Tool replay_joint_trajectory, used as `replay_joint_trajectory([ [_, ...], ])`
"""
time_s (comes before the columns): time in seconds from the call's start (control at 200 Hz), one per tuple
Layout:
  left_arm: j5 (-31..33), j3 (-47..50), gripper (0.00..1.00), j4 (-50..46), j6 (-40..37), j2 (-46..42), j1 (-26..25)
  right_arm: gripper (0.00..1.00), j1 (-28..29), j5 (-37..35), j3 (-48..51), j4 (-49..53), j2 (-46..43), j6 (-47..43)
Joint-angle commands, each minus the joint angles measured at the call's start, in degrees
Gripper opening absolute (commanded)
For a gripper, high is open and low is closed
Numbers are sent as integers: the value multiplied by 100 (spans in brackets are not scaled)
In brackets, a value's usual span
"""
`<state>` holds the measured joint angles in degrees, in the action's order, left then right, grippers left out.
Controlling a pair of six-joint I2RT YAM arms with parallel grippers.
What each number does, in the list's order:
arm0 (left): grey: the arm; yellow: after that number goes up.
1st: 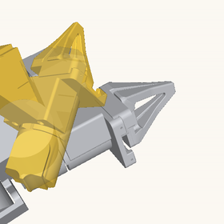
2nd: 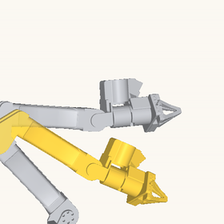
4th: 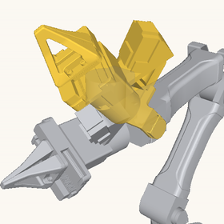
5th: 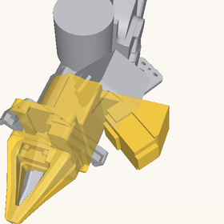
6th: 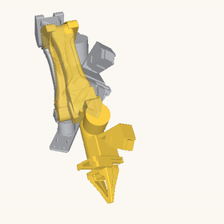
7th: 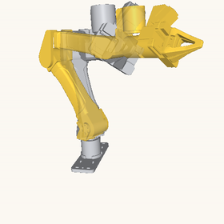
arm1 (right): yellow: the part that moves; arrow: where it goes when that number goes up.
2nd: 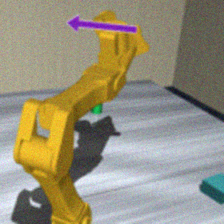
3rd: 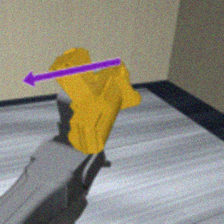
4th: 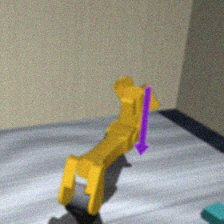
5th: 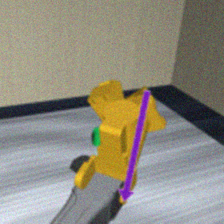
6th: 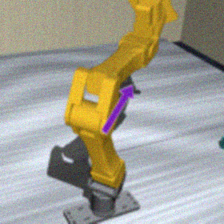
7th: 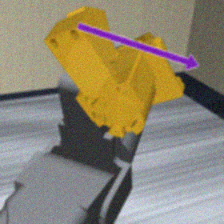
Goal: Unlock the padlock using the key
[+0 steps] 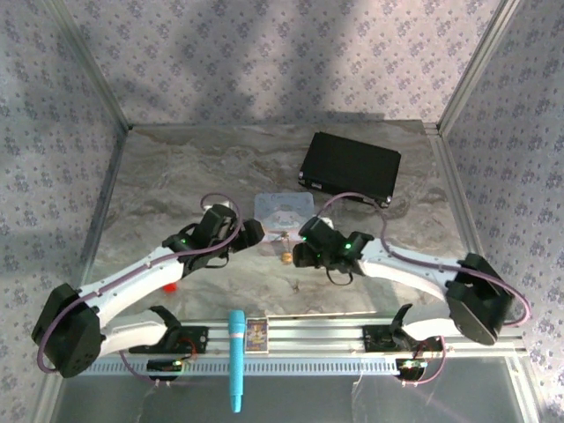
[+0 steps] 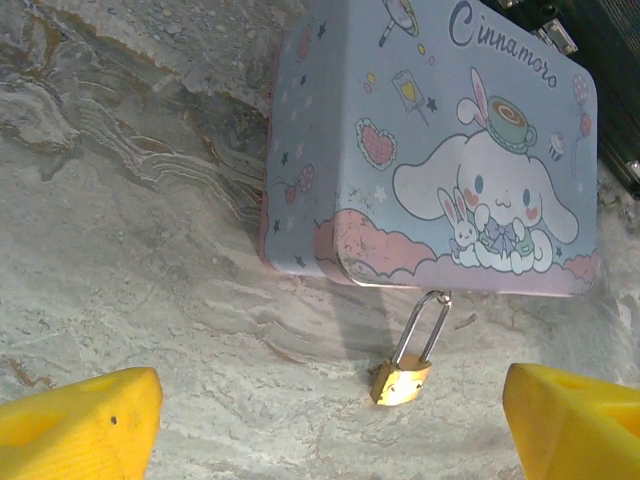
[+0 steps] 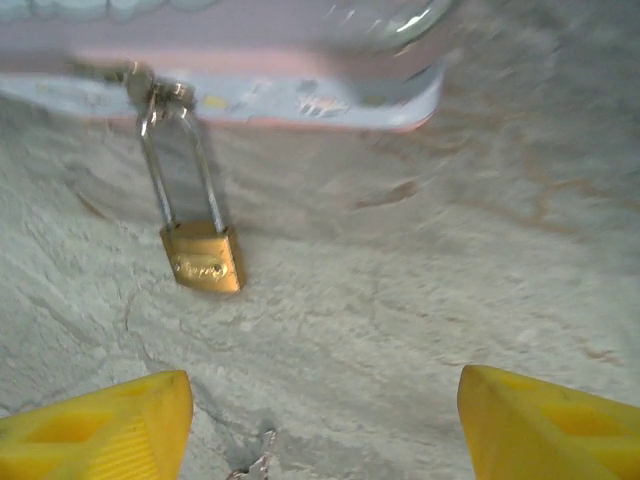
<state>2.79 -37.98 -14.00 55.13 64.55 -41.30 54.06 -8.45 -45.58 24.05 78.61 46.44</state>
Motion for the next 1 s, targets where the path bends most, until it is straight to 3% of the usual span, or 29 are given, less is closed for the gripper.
replay_joint_trajectory([
  [0.0, 210, 82, 87, -208, 238, -100, -44, 71, 352, -375, -253, 122, 423, 543],
  [0.375, 344, 389, 87, -189, 428, -364, -212, 61, 1010, -598, -537, 320, 1282, 1058],
  [0.555, 363, 222, 87, -206, 156, -295, -282, 57, 1253, -671, -668, 442, 1650, 1167],
  [0.995, 462, 405, 87, -171, 368, -430, -317, 49, 1651, -579, -380, 925, 1561, 1662],
])
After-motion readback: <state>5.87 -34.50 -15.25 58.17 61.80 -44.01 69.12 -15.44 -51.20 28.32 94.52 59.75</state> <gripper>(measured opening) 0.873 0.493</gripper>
